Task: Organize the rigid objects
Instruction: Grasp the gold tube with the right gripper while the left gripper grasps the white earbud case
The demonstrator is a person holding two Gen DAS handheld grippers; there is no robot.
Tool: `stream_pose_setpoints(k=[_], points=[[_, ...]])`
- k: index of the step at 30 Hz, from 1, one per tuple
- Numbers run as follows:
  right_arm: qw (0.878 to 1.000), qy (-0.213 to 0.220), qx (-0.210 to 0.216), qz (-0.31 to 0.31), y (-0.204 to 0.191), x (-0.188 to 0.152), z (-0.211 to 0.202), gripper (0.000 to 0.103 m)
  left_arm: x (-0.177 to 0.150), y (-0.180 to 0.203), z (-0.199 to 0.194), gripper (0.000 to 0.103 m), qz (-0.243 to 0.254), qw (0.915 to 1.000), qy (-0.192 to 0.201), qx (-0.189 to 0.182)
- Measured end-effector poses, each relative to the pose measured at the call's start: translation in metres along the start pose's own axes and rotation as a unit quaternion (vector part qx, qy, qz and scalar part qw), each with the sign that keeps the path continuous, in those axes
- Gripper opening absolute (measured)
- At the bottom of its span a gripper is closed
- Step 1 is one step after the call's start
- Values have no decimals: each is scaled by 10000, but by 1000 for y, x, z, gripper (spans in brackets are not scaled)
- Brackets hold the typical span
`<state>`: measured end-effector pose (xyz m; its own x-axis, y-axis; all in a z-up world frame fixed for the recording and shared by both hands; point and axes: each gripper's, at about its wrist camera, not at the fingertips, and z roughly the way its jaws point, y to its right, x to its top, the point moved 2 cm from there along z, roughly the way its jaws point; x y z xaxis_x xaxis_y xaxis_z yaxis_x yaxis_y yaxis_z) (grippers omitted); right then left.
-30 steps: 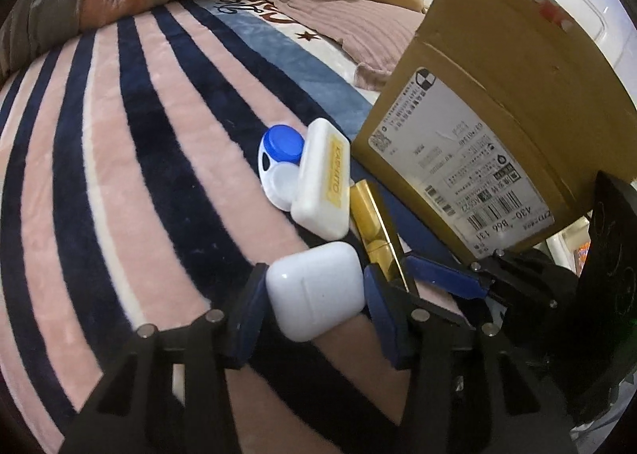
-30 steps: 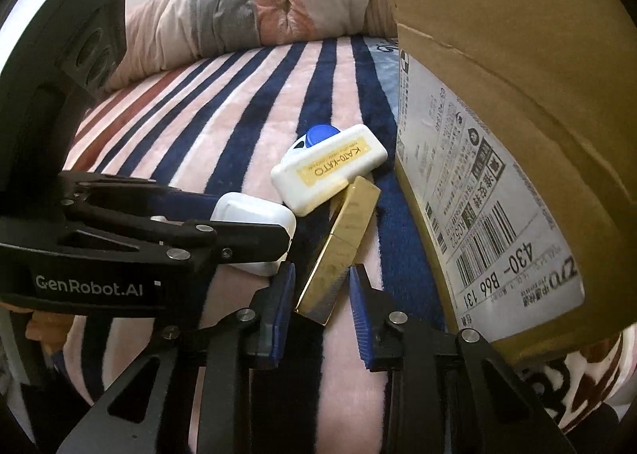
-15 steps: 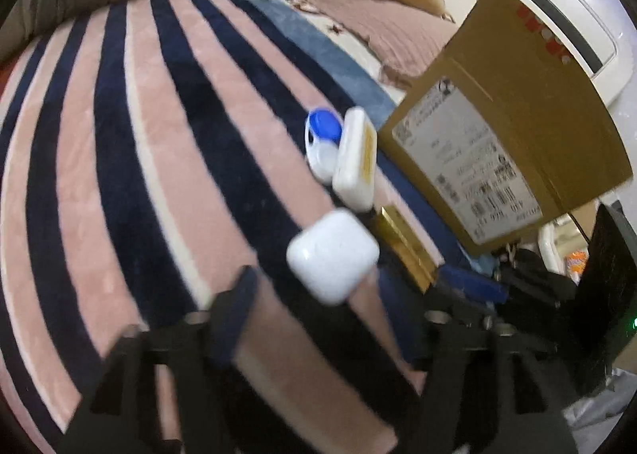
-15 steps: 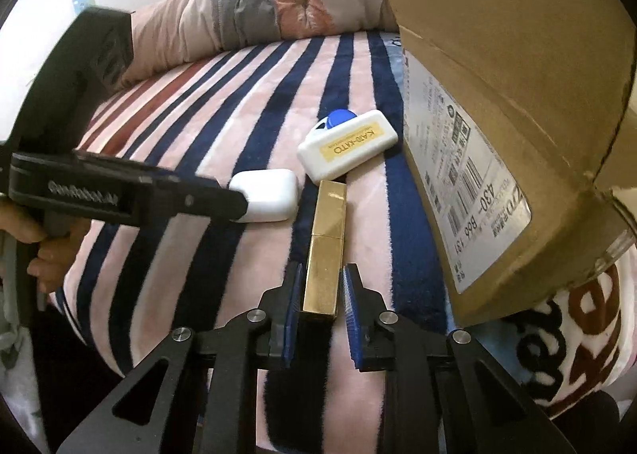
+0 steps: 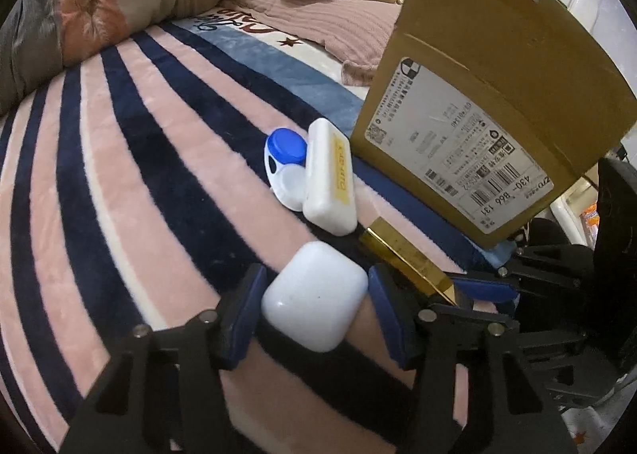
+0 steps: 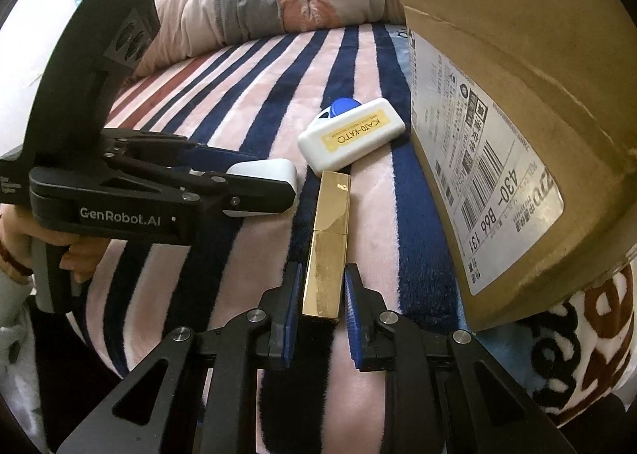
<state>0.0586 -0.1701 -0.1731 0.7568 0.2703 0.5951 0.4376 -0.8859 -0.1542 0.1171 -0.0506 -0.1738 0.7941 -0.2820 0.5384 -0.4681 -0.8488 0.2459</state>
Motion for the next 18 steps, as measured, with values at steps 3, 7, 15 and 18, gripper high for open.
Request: stream_pose_setpoints(k=[3, 7, 15, 18], points=[[10000, 33, 10, -18, 3, -3, -4, 15, -4, 3, -5, 48, 11, 9999, -75, 70], [10000, 24, 84, -30, 2, -7, -12, 15, -14, 0, -17, 38, -145, 9997, -178, 42], [9999, 24, 114, -22, -3, -8, -10, 15, -20, -2, -17, 53, -185, 9996, -156, 139], [10000, 68, 58, -4, -2, -3, -4, 15, -16, 7, -6, 54, -82, 9993, -115, 335]])
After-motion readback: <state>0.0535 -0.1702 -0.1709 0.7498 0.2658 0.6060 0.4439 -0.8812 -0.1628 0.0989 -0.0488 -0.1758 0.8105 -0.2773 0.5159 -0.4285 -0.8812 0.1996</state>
